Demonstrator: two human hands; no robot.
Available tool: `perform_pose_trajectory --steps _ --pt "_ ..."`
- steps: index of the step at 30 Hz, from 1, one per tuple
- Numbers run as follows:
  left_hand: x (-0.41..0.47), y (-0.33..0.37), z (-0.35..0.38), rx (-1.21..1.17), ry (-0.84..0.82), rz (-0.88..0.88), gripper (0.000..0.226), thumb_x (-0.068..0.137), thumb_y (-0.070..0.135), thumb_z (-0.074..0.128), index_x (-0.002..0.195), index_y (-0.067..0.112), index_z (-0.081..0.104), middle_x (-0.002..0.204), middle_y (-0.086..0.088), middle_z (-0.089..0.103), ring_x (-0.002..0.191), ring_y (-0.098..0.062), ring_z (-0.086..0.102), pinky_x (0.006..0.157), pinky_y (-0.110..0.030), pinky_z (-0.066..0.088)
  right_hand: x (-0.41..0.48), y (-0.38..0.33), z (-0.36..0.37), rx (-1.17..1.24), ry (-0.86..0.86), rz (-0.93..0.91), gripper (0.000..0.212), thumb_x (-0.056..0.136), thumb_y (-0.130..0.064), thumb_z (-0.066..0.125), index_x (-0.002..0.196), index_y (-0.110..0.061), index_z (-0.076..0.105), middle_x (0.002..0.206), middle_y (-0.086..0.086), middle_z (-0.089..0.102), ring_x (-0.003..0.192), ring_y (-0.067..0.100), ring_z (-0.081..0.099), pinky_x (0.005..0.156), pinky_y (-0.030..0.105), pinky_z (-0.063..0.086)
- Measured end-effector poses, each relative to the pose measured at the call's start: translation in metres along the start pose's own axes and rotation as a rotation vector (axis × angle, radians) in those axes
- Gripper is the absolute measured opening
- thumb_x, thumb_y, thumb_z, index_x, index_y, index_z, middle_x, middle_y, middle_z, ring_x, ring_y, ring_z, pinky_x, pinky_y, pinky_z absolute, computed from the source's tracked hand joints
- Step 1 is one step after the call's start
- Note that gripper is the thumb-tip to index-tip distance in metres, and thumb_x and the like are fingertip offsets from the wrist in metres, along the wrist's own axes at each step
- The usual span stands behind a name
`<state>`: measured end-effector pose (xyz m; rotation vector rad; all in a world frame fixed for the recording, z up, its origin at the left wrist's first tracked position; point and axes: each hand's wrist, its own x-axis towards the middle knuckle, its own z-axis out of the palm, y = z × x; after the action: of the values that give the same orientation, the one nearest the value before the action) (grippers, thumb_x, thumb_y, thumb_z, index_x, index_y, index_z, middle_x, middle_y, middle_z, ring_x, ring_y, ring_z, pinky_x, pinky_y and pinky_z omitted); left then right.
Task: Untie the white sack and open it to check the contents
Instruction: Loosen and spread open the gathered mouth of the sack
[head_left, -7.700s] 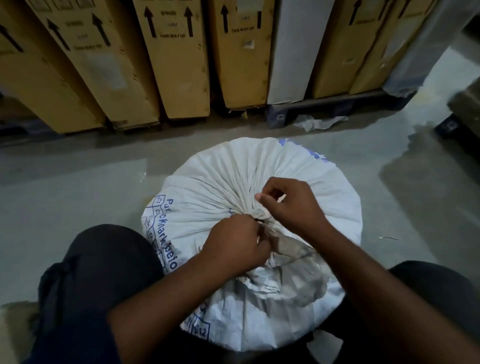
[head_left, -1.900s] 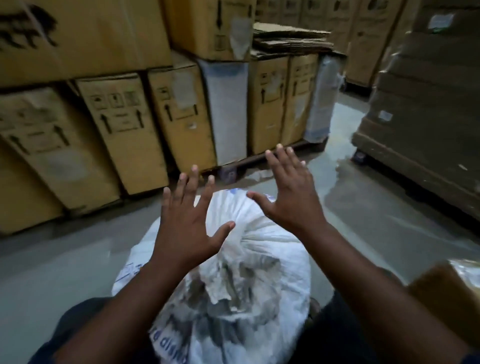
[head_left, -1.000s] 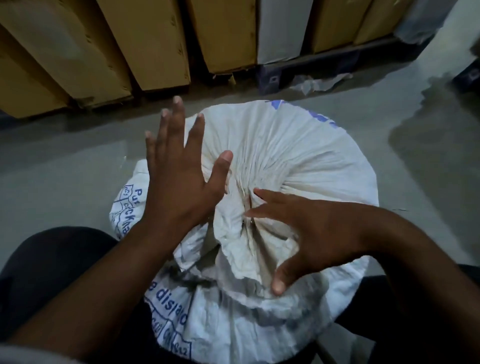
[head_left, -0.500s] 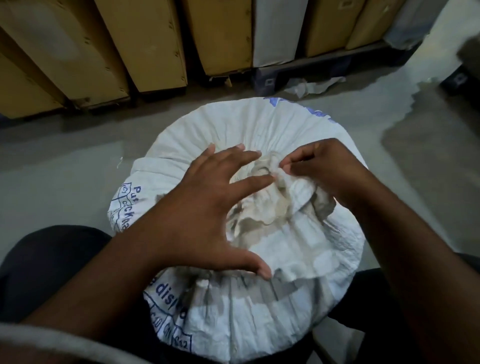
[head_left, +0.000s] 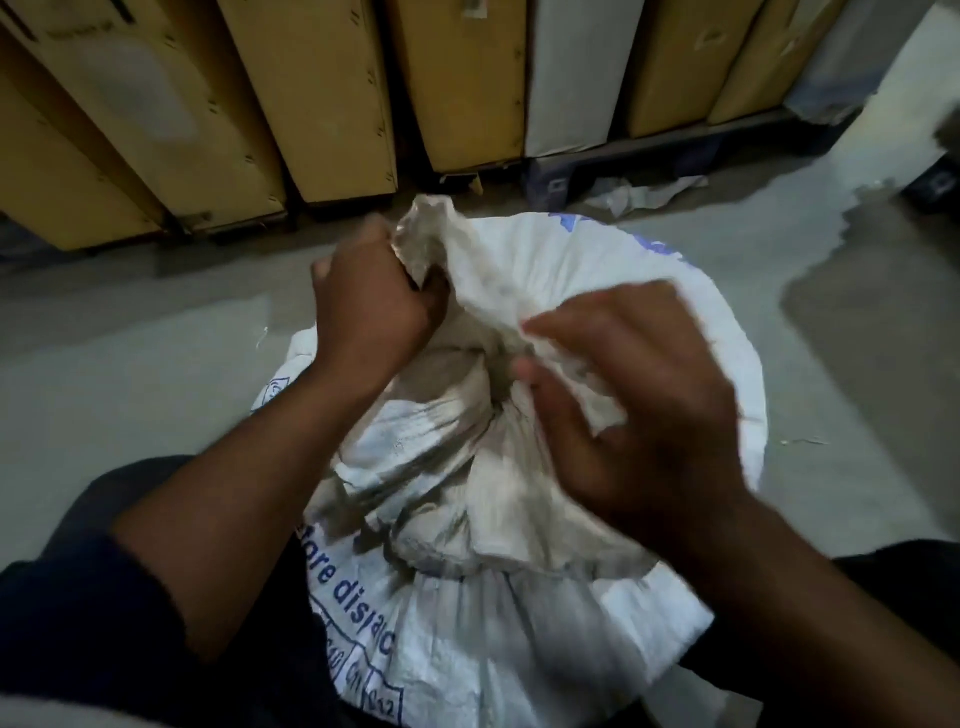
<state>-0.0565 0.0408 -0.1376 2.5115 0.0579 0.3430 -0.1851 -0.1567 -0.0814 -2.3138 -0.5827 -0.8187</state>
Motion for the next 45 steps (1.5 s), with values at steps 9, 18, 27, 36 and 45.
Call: perform_pose_trajectory --steps 9,18,27,36,45 --pt "-0.001 0.012 0.000 0.344 0.142 0.160 0.074 0.080 0.021 0.073 0.146 0.014 0.041 0.152 -0.018 0.039 0.135 -0.039 0.043 0.110 -0.053 0.036 -0.021 0.088 0.044 -0.341 -0.815 0.529 0.103 0.082 -0.075 0.062 0.162 -0.025 0.022 0.175 -0.003 0.010 0.161 0.015 0.003 0.127 0.056 -0.005" --pt "-0.041 0.012 0.039 0.358 -0.458 0.013 0.102 0.075 0.084 0.063 0.149 0.017 0.041 0.141 -0.009 0.047 0.130 -0.031 0.050 0.101 -0.047 0.048 -0.022 0.123 0.069 -0.332 -0.754 0.801 0.120 0.070 -0.103 0.022 0.154 -0.021 0.042 0.166 0.005 0.036 0.160 0.026 0.016 0.125 0.059 -0.003" --pt "-0.004 -0.006 0.026 -0.077 -0.550 -0.065 0.018 0.078 0.021 0.057 0.084 0.023 0.075 0.091 0.005 0.074 0.092 -0.015 0.069 0.069 -0.020 0.043 -0.026 0.125 0.075 -0.241 -0.740 0.738 0.026 0.089 -0.052 0.062 0.100 -0.030 0.071 0.103 -0.002 0.073 0.117 0.026 0.065 0.102 0.046 0.047" --pt "0.049 -0.056 -0.073 -0.428 -0.260 -0.551 0.037 0.093 -0.008 0.056 0.094 0.023 0.076 0.115 -0.014 0.075 0.088 -0.024 0.072 0.072 -0.034 0.062 0.003 0.175 -0.010 0.019 -0.605 1.078 0.011 0.092 -0.003 0.062 0.084 -0.004 0.070 0.086 0.012 0.069 0.084 0.023 0.058 0.078 0.035 0.047" --pt "0.002 0.002 -0.043 0.347 -0.193 0.133 0.088 0.081 0.013 0.078 0.159 0.019 0.038 0.168 -0.015 0.022 0.155 -0.038 0.022 0.124 -0.056 0.024 0.022 0.101 0.015 -0.158 -0.340 0.355 0.052 0.087 -0.012 0.070 0.138 -0.018 0.064 0.150 0.003 0.057 0.140 0.024 0.050 0.119 0.039 0.035"
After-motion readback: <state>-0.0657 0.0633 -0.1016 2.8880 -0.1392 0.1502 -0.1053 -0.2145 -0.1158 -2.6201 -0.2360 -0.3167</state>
